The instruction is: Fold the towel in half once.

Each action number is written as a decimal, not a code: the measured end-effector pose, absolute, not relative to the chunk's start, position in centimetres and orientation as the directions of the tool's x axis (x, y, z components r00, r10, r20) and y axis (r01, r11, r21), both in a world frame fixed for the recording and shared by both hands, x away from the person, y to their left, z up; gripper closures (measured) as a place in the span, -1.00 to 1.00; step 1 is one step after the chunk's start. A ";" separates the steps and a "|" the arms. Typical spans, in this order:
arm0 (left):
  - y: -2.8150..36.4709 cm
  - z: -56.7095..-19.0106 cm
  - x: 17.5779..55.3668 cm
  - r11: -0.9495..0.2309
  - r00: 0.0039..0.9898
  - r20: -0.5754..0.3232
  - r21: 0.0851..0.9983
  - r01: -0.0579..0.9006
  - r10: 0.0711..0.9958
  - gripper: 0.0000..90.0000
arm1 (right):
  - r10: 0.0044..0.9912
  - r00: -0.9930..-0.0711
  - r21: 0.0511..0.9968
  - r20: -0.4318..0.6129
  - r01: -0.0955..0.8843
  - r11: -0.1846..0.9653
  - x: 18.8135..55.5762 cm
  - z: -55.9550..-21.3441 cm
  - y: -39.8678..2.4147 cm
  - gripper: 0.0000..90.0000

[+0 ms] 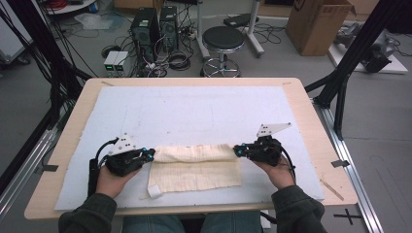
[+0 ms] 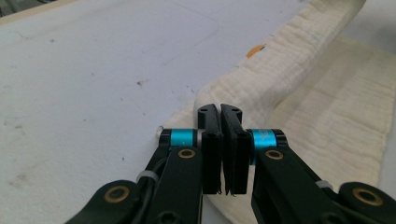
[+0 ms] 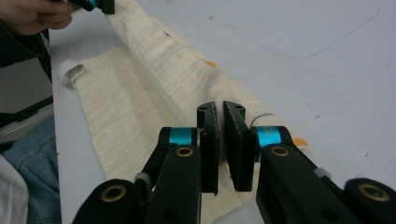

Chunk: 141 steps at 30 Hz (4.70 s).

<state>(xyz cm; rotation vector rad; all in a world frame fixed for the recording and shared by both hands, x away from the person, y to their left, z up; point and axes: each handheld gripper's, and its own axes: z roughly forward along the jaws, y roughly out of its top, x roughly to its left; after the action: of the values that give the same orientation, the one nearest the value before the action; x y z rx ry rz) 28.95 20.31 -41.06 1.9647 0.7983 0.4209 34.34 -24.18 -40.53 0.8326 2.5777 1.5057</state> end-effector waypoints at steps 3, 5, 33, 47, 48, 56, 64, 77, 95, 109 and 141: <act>20.4 -41.5 28.4 -0.350 0.733 -0.033 0.863 0.364 0.680 0.92 | 0.463 -0.856 0.813 0.229 0.430 0.393 33.8 -41.0 -24.2 0.88; 20.4 -41.9 28.0 -0.357 0.740 -0.035 0.860 0.365 0.672 0.92 | 0.463 -0.855 0.809 0.235 0.436 0.395 33.6 -41.3 -24.2 0.87; 20.7 -42.4 27.2 -0.357 0.807 -0.102 0.859 0.366 0.582 0.66 | 0.375 -0.892 0.803 0.251 0.409 0.434 31.7 -42.2 -23.5 0.55; 19.6 -44.0 26.0 -0.506 0.869 -0.114 0.773 0.382 0.481 0.71 | 0.333 -0.913 0.726 0.235 0.393 0.565 30.0 -43.6 -24.0 0.69; 19.6 -44.0 26.0 -0.511 0.870 -0.114 0.770 0.382 0.480 0.71 | 0.333 -0.914 0.721 0.230 0.390 0.572 29.9 -43.7 -24.0 0.69; 20.0 -44.0 25.7 -0.512 0.873 -0.124 0.767 0.386 0.472 0.63 | 0.334 -0.914 0.719 0.229 0.391 0.575 29.5 -44.0 -24.4 0.68; 20.3 -43.0 26.0 -0.424 0.857 -0.138 0.823 0.378 0.496 0.49 | 0.351 -0.907 0.770 0.234 0.393 0.502 29.8 -42.7 -24.8 0.47; 20.5 -41.6 30.0 -0.313 0.759 -0.120 0.861 0.400 0.640 0.31 | 0.479 -0.855 0.799 0.197 0.424 0.427 34.3 -40.8 -24.9 0.34; 20.5 -43.7 35.0 -0.239 0.657 -0.211 0.816 0.526 0.724 0.26 | 0.533 -0.806 0.779 0.258 0.500 0.379 38.4 -42.0 -23.9 0.32; 20.2 -44.6 35.3 -0.304 0.676 -0.217 0.768 0.563 0.704 0.59 | 0.525 -0.799 0.732 0.294 0.542 0.414 38.8 -43.7 -23.5 0.50; 19.9 -43.0 35.4 -0.272 0.662 -0.172 0.815 0.512 0.730 0.88 | 0.548 -0.806 0.721 0.225 0.516 0.462 39.1 -43.0 -23.7 0.89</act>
<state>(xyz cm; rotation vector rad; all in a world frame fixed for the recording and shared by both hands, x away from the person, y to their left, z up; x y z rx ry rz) 35.40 19.86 -42.96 1.9436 0.9705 0.2931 39.09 -23.67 -43.04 0.9658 2.6530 1.2866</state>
